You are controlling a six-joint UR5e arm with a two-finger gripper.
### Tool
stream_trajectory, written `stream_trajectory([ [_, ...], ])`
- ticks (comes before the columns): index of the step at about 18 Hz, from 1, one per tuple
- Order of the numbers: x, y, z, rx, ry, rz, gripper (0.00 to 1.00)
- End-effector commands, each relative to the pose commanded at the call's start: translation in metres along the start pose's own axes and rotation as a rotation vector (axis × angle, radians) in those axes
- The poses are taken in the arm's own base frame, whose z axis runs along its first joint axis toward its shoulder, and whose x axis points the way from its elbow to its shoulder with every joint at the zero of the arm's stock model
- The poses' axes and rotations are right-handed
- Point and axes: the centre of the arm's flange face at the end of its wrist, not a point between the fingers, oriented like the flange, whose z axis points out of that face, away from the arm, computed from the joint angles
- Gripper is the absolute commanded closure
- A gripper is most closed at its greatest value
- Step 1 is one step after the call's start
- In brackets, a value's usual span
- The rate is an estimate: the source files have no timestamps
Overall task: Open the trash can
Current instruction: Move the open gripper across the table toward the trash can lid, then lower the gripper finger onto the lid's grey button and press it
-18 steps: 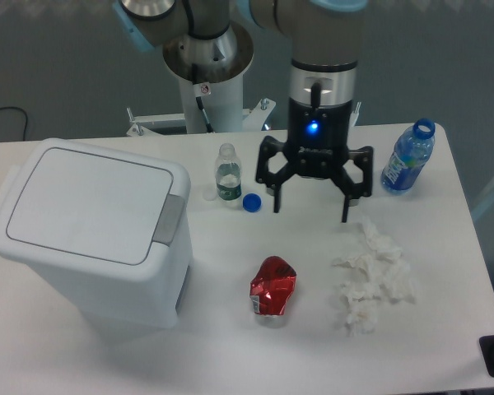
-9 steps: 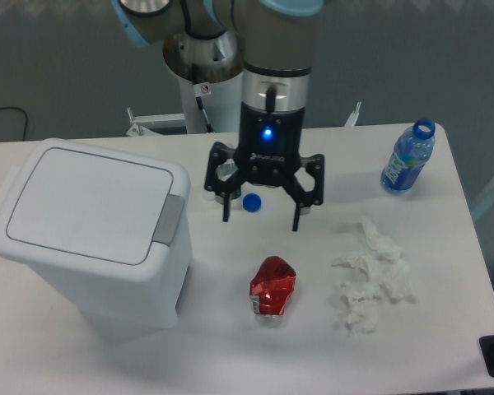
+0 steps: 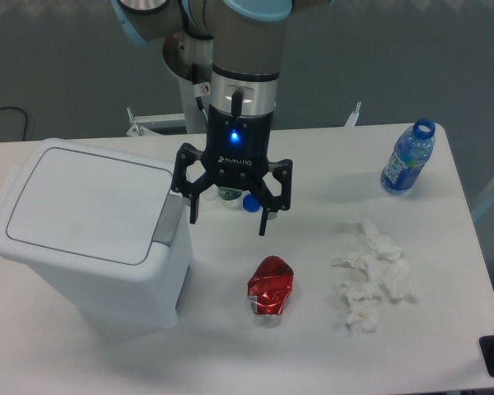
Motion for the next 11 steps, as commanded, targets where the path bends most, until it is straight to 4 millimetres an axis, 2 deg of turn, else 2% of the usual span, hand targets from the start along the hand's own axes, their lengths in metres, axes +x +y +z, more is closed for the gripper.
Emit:
stream_trajectory([
  [11, 0.011, 0.0023, 0.0107, -0.017, 0.017, 0.008, 0.0],
])
